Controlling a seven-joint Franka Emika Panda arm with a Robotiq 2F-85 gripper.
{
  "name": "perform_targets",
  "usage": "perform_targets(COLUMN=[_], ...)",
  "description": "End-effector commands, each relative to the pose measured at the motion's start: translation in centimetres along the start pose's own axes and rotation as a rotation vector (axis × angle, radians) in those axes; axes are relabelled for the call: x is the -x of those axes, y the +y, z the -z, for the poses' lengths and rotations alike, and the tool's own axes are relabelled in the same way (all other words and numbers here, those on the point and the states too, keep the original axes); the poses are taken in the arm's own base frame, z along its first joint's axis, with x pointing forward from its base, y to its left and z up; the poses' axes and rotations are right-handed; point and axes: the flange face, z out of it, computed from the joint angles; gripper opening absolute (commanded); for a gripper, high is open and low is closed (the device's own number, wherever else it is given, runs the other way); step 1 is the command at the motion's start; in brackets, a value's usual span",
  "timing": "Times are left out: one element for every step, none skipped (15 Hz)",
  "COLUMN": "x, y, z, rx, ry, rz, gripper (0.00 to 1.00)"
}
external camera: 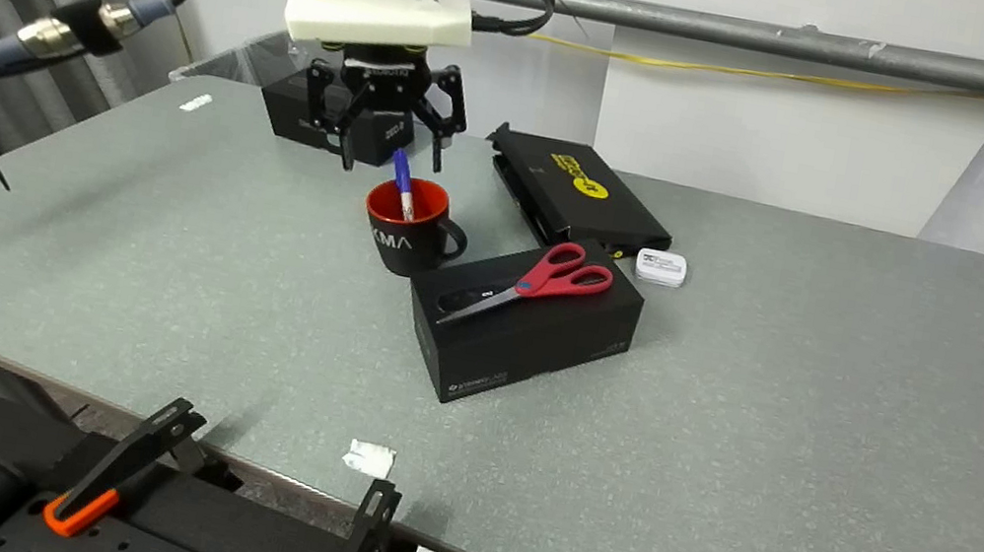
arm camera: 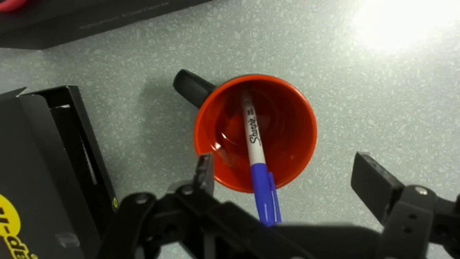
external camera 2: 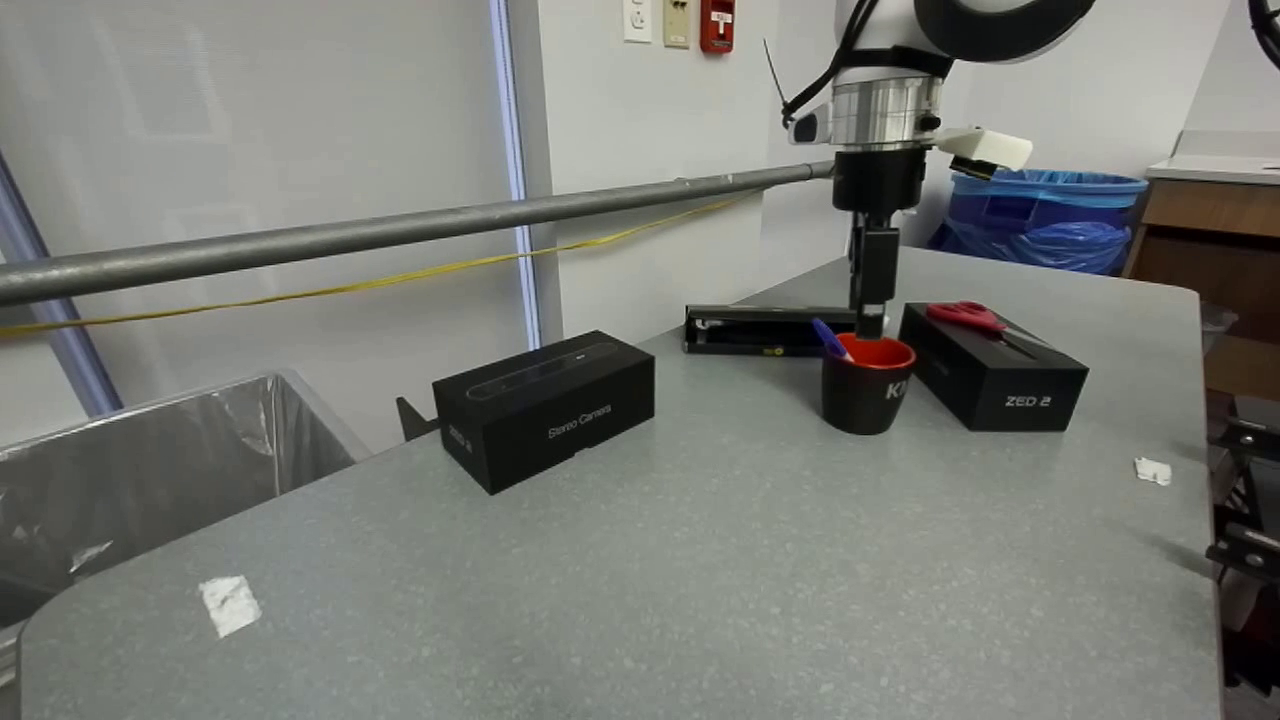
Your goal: Put the marker in the mug on the table
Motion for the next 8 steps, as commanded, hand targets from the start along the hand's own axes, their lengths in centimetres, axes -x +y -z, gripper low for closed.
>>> perform_targets(x=[-1.4,-1.6,-1.9,-2.2,-2.5,-2.7,-2.9,-3.1], y=[0.0,0.0,-0.1,-0.1,-0.1,-0.2,-0.2,-0.3], z=[-0.6,-0.7,-0.8,-0.8,-0.9,-1.0,-1.1,-1.2], rx=[0.024,0.026,0.026,0.027,0.029,0.03,0.029,0.023], ry=[0.035,0.044,0.055,0.064,0.071,0.075,0.078,0.076], rz=[0.041,0.046,0.052,0.056,0.057,0.061,0.067,0.07], gripper=[1.0,1.0,1.0,1.0,1.0,1.0,1.0,1.0])
